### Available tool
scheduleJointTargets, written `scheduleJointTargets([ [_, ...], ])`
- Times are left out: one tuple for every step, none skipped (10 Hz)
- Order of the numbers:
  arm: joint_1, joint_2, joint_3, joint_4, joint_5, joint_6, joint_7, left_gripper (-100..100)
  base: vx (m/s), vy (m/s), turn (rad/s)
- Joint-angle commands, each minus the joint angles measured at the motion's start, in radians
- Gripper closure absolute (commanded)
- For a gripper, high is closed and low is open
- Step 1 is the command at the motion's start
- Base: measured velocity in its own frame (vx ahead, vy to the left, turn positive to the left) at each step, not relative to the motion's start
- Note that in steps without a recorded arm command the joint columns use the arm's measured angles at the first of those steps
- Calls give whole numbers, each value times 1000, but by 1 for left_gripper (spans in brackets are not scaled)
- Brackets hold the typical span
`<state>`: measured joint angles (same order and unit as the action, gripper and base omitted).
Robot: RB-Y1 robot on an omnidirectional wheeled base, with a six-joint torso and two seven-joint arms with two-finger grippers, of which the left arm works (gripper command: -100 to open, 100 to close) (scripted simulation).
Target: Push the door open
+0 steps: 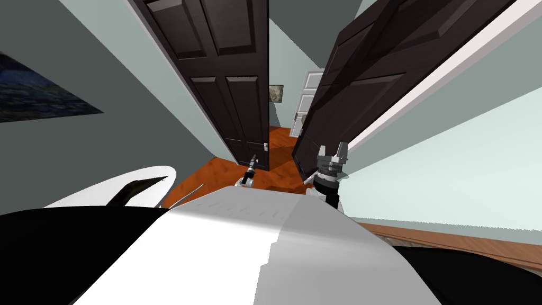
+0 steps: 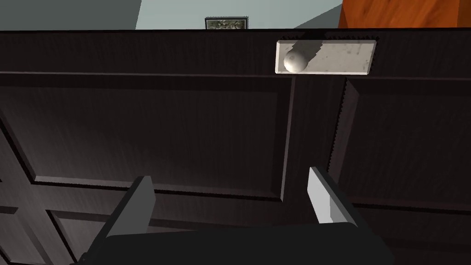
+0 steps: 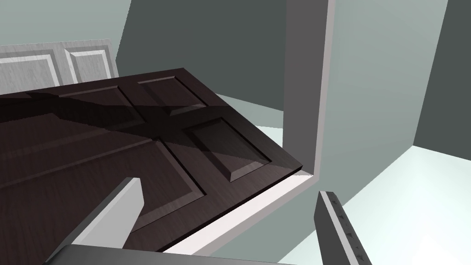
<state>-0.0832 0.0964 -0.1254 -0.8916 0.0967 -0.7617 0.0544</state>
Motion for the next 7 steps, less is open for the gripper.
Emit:
scheduleJointTargets([
  [-14, 0, -3, 40, 3, -7, -2, -100, 82, 8, -52],
  [-23, 0, -5, 63, 5, -11, -3, -100, 69, 13, -42],
  [-32, -1, -6, 87, 7, -15, -5, -100, 97, 28, -46],
  [-41, -2, -8, 111, 8, -19, -6, -100, 115, 40, -56],
  [-49, -2, -9, 133, 10, -23, -8, -100, 101, 23, -59],
  [-64, -4, -12, 171, 13, -29, -10, -100, 105, 13, -62],
  [-71, -5, -13, 190, 14, -32, -12, -100, 104, 23, -55],
])
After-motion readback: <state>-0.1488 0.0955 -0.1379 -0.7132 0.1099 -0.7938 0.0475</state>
